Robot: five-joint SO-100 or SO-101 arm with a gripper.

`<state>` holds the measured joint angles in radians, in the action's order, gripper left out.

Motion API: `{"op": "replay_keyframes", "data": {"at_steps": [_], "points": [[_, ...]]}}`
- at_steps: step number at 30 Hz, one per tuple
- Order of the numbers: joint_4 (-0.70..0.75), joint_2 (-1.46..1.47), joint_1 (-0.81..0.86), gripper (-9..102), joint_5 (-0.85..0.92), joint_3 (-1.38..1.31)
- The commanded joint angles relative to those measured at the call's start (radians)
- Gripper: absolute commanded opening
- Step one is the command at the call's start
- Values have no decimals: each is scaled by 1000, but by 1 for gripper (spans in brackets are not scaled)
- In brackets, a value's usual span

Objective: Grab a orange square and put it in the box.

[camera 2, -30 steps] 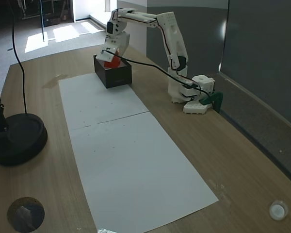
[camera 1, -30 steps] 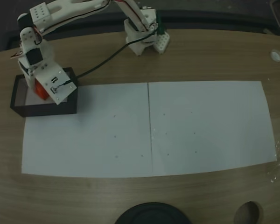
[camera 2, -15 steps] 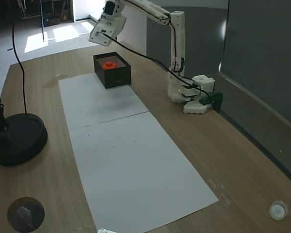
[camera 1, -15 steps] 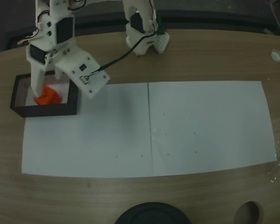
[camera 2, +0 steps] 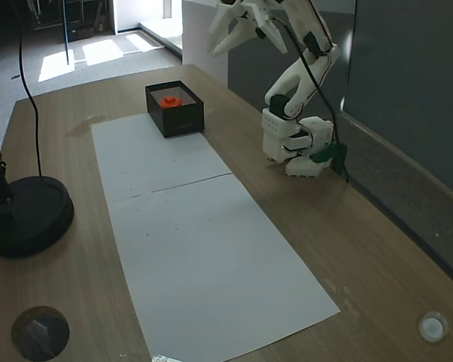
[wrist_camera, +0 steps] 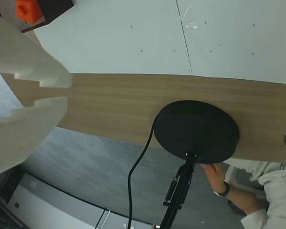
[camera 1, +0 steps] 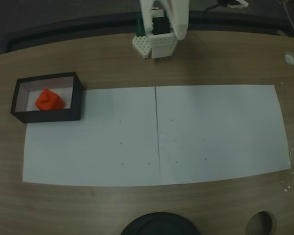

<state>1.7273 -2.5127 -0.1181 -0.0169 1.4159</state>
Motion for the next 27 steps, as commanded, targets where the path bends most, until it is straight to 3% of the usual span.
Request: {"op": "replay_keyframes", "data": {"at_steps": [1,13,20,27], "points": [[-6,-219,-6,0,2,74],[-155,-973,245,0,0,437],[-296,-931,249,0,-2,557],[-617,-937,247,0,2,1091]]}}
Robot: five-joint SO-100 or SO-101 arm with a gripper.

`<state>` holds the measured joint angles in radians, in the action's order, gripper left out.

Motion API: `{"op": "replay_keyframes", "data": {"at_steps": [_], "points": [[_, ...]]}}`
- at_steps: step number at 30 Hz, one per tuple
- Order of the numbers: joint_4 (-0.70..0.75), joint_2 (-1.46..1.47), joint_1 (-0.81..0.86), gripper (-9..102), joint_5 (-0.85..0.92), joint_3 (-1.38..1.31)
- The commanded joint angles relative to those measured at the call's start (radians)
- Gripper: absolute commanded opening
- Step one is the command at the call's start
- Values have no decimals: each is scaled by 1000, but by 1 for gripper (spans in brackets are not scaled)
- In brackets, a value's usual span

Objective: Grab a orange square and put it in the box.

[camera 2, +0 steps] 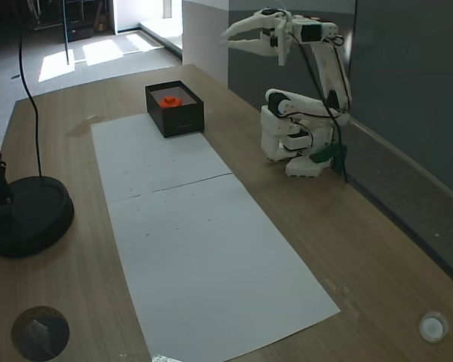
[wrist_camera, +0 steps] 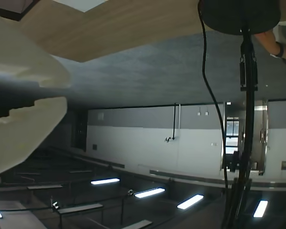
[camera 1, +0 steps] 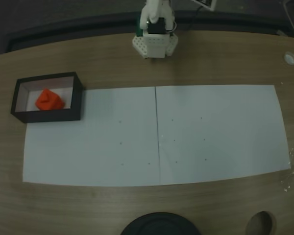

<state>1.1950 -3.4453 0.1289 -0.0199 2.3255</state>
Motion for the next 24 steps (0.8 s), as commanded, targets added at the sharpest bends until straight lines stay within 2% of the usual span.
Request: {"op": "replay_keyframes", "data": {"at_steps": [1,6,11,14,20,24], "points": [[-120,-5,0,0,5,258],[-169,-5,0,0,5,561],[-164,-5,8,0,5,727],[-149,-5,9,0,5,736],[92,-5,-20,0,0,670],[92,-3,-12,0,-2,669]]}}
